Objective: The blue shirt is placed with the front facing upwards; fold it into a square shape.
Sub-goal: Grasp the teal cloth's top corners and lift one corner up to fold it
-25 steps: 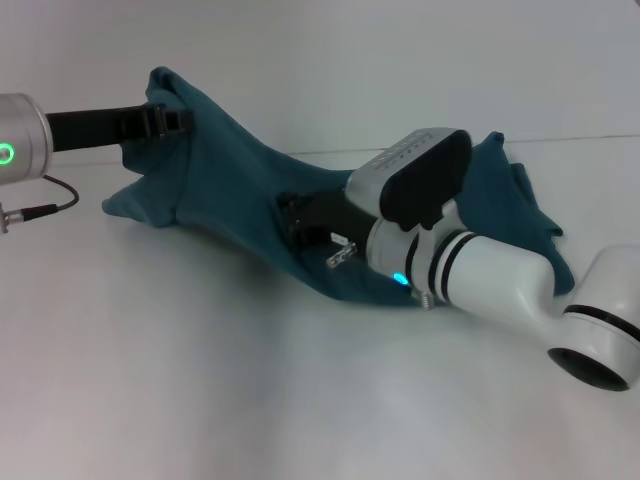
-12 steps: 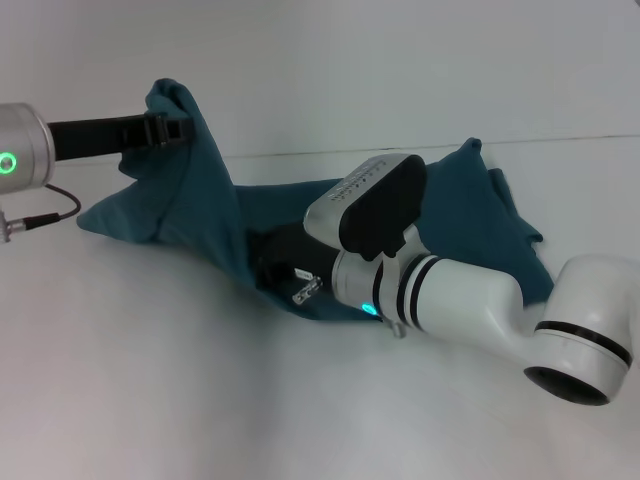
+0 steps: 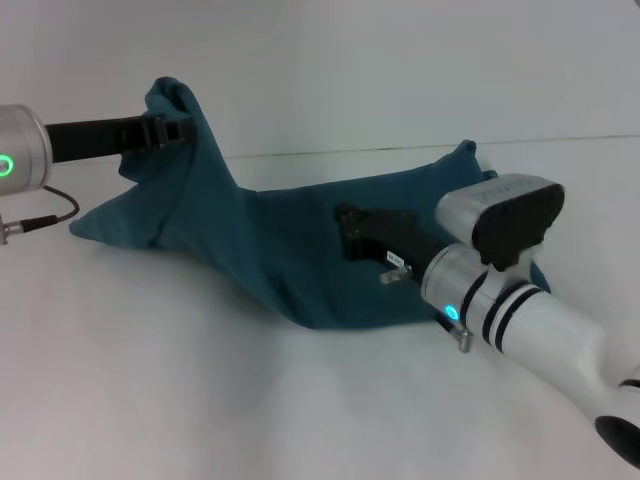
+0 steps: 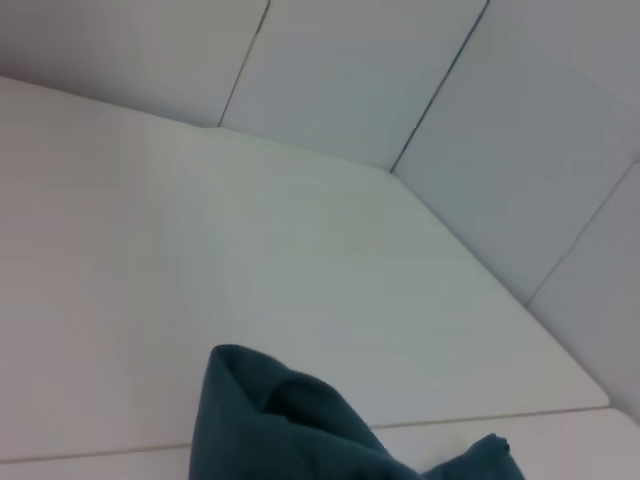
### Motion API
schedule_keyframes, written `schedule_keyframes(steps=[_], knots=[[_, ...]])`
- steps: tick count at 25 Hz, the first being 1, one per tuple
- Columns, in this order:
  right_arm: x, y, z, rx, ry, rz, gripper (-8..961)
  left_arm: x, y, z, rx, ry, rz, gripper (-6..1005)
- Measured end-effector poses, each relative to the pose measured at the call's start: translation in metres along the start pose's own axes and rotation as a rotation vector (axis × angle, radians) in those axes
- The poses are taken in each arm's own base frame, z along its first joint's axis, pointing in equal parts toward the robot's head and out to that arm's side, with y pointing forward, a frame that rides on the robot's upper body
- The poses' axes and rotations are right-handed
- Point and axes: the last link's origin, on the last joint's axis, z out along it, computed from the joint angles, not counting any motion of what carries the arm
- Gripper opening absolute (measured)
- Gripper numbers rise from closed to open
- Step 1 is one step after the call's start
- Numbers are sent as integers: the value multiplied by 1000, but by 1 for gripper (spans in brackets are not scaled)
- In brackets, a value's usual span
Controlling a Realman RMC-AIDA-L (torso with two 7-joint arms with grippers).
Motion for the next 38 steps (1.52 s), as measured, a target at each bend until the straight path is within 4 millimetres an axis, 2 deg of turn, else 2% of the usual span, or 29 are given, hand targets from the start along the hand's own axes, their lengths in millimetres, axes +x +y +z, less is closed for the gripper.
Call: schedule_keyframes(steps=[4, 14, 20, 23, 28, 31, 34, 36, 37, 38], knots=[[6, 10, 3, -31, 45, -30, 2, 3, 3, -2, -24, 18, -3, 106], [-5, 63, 36, -178, 182, -173, 3, 10, 10, -7, -31, 36, 33, 102], [-6, 84, 40, -242, 197, -210, 3, 14, 20, -1, -51, 31, 67, 102], [-5, 81, 37, -231, 182, -177, 3, 16, 22, -1, -54, 33, 72, 102], [2, 42, 14, -114, 69, -10, 4, 16, 20, -2, -51, 33, 74, 102], [9, 28, 3, -72, 46, 26, 4, 16, 20, -2, -51, 34, 75, 102], [12, 31, 4, -85, 80, 0, 4, 18, 22, -3, -54, 39, 83, 102], [13, 39, 9, -108, 118, -36, 4, 20, 24, -3, -56, 44, 90, 102], [13, 50, 16, -137, 160, -75, 4, 21, 25, -3, -57, 45, 94, 102], [13, 50, 16, -137, 160, -75, 4, 22, 26, -4, -57, 48, 96, 102]])
